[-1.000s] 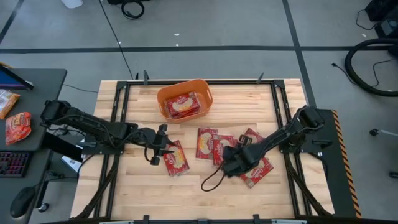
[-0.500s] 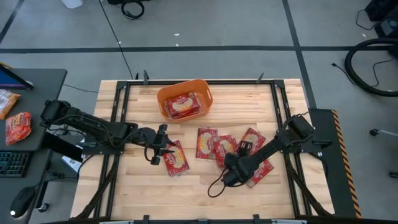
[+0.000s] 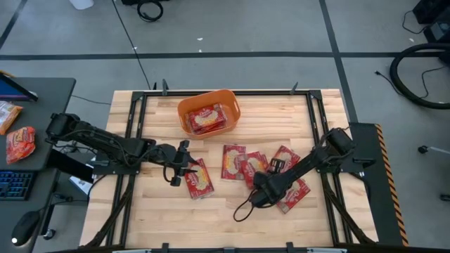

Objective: Sort popcorn bags into baskets
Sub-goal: Put the red popcorn bag into the orange bin

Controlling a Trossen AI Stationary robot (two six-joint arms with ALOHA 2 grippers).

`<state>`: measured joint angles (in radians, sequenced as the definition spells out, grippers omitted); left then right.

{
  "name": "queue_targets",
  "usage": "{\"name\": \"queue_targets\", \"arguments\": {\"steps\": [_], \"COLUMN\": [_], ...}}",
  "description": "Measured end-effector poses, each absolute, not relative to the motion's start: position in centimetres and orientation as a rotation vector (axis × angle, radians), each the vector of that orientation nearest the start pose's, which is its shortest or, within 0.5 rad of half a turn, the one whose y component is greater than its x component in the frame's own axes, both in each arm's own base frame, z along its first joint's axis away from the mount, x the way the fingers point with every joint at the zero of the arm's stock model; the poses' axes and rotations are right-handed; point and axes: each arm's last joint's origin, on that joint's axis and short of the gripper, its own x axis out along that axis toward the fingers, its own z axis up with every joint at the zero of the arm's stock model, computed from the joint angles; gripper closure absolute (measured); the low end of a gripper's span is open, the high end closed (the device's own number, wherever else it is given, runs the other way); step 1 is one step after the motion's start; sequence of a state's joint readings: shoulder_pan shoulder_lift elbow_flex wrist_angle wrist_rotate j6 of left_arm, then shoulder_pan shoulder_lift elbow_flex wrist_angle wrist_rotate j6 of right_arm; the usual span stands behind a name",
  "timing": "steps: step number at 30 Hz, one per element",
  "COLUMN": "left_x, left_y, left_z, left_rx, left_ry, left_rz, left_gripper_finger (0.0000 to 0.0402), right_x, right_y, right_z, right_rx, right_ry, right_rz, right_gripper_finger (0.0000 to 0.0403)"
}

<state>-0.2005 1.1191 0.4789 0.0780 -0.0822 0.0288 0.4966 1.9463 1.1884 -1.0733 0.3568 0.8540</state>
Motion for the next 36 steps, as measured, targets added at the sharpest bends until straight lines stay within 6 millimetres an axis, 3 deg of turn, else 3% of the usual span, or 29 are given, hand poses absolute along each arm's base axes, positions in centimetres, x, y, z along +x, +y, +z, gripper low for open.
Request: {"name": "queue_targets", "arguments": {"steps": [11, 16, 25, 36], "left_x": [21.7, 21.7, 21.5, 19.7], "left_y": [-4.2, -4.1, -3.8, -3.8], "left_z": [19.4, 19.5, 19.8, 21.4], "left_rx": [0.114, 0.147, 0.153, 0.116], "left_ry": [0.519, 0.507, 0.504, 0.527], "left_rz": [-0.125, -0.109, -0.034, -0.038], "left_gripper_finger": [0.0260, 0.0259, 0.0260, 0.0260], "right_x": [27.6, 28.7, 31.6, 33.0], "right_y": [12.5, 11.2, 7.7, 3.0], "right_z": [18.9, 21.0, 24.3, 29.0], "right_rx": [0.009, 0.075, 0.178, 0.227], "right_ry": [1.306, 1.146, 0.862, 0.532], "right_rz": [-0.573, -0.538, -0.462, -0.451], "right_gripper_finger": [0.0398, 0.0400, 0.0400, 0.0400]}}
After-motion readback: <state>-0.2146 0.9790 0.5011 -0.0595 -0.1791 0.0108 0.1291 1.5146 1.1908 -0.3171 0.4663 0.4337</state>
